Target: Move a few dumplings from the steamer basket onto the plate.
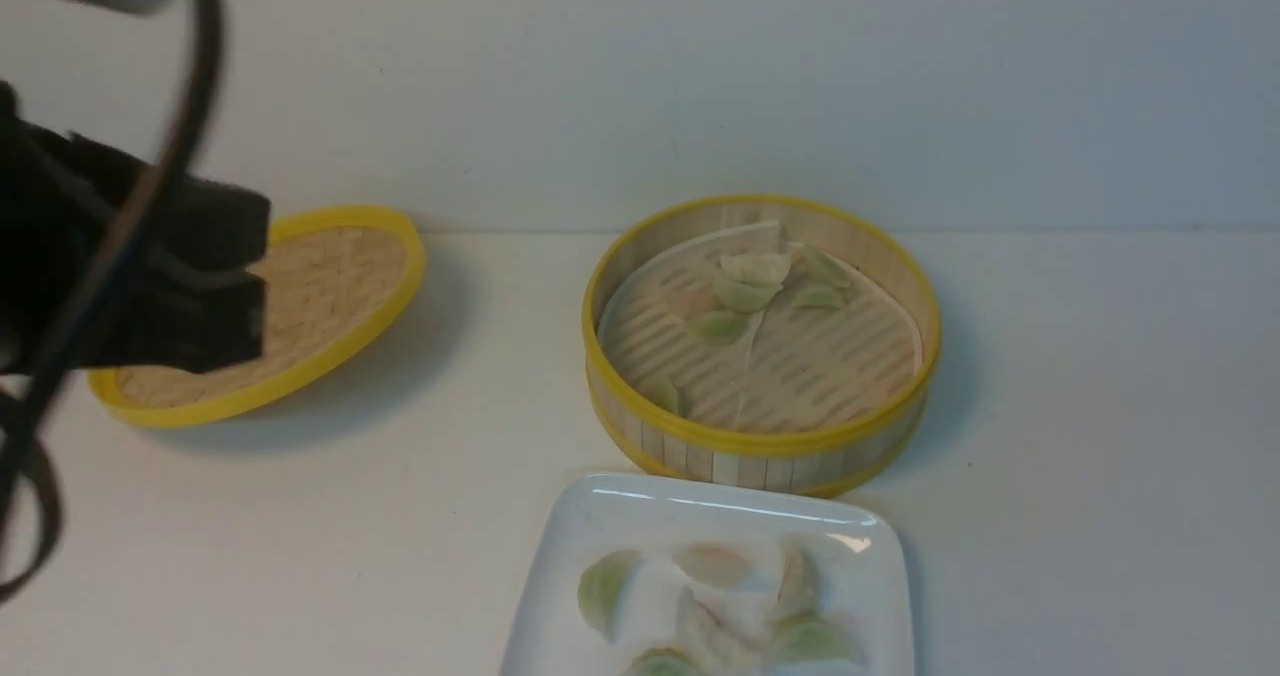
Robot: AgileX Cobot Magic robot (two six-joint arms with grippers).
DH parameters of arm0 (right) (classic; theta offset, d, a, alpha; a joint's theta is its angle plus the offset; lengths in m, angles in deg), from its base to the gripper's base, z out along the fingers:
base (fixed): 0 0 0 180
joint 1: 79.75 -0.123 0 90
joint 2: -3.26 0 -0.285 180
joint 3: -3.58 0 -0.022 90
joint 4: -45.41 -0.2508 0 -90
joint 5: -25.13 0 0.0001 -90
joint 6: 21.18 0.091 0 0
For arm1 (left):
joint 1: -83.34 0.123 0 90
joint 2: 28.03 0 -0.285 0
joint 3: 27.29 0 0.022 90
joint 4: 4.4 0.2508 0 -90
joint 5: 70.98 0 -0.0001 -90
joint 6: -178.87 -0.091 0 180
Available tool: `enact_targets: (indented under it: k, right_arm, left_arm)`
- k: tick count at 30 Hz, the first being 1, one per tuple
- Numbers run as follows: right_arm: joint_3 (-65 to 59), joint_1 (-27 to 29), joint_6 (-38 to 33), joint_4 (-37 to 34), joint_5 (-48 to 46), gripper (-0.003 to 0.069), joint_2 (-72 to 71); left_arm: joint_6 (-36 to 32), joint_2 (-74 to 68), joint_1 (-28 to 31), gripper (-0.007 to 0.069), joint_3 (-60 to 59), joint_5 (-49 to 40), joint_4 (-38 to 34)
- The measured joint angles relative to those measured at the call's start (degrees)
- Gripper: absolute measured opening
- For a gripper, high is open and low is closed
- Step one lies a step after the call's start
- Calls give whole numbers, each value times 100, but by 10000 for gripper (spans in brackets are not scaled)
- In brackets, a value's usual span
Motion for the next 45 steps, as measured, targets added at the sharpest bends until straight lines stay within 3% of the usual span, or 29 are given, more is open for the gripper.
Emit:
enact_targets:
  k: [4,11,16,20,31,37,45]
  right_arm:
    - [0,0,0,-170,-515,-13,50]
    - [-5,0,0,-189,-721,-13,462]
    - [-5,0,0,-184,-639,-13,694]
    - [-6,0,0,-184,-541,-13,809]
    - [-92,0,-139,79,172,-13,462]
    - [-657,0,-110,494,889,-13,-581]
    - [-858,0,4,682,1592,-13,-712]
  left_arm:
    - [-930,-664,0,-6,-7,-607,-874]
    - [-3157,-1357,-113,-6,-151,-1462,-3293]
    - [-3554,-1573,-728,-6,-735,-1267,-3725]
    - [-3448,-1745,-1226,-6,-1079,-628,-3762]
    - [-3492,-1101,-1332,-6,-1123,756,-3378]
    - [-2450,304,-1332,-6,-1495,1711,-2186]
    - [-1338,1495,-1323,-6,-2572,2492,-1004]
